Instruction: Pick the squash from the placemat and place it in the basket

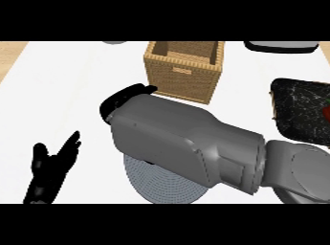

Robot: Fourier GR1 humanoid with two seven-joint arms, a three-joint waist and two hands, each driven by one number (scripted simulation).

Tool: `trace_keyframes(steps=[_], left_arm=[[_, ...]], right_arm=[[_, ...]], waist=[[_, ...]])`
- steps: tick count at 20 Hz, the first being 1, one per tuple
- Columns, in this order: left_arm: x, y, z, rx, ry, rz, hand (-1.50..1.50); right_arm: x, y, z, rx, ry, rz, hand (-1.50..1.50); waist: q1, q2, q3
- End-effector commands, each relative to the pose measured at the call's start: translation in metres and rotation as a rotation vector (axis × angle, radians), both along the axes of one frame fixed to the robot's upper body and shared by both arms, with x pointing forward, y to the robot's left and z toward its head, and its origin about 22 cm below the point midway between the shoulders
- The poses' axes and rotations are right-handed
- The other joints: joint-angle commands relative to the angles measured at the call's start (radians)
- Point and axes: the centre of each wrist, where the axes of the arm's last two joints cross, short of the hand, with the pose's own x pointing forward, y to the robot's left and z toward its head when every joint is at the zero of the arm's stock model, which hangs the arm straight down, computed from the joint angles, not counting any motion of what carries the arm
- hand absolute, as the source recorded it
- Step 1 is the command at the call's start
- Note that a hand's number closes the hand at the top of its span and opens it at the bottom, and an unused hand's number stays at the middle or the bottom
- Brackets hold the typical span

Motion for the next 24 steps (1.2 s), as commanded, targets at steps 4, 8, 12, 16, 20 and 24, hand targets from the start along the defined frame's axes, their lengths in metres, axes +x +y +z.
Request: trace_keyframes(steps=[4,8,12,16,20,24], left_arm=[[-0.010,-0.001,-0.020,0.015,0.053,0.022,0.00],[0.000,-0.004,-0.016,0.008,0.064,0.043,0.00],[0.000,0.002,-0.011,0.003,0.043,0.047,0.00],[0.004,-0.002,-0.009,0.000,0.039,0.035,0.00],[0.000,-0.008,-0.014,0.005,0.055,0.022,0.00],[-0.008,0.004,-0.018,0.010,0.047,0.043,0.00]], right_arm=[[-0.009,-0.006,-0.032,-0.067,-0.043,-0.060,-1.50],[-0.022,-0.006,-0.043,-0.085,-0.063,-0.039,-1.50],[-0.015,-0.007,-0.039,-0.085,-0.066,-0.047,-1.50],[-0.011,-0.018,-0.061,-0.061,-0.067,-0.055,-1.50],[-0.014,-0.019,-0.065,-0.077,-0.060,-0.051,-1.50],[-0.019,-0.030,-0.091,-0.138,-0.032,-0.063,-1.50]], waist=[[-0.013,0.006,-0.010],[-0.019,0.004,-0.009],[-0.023,0.003,-0.009],[-0.019,0.007,-0.009],[-0.014,0.007,-0.009],[-0.014,0.006,-0.009]])
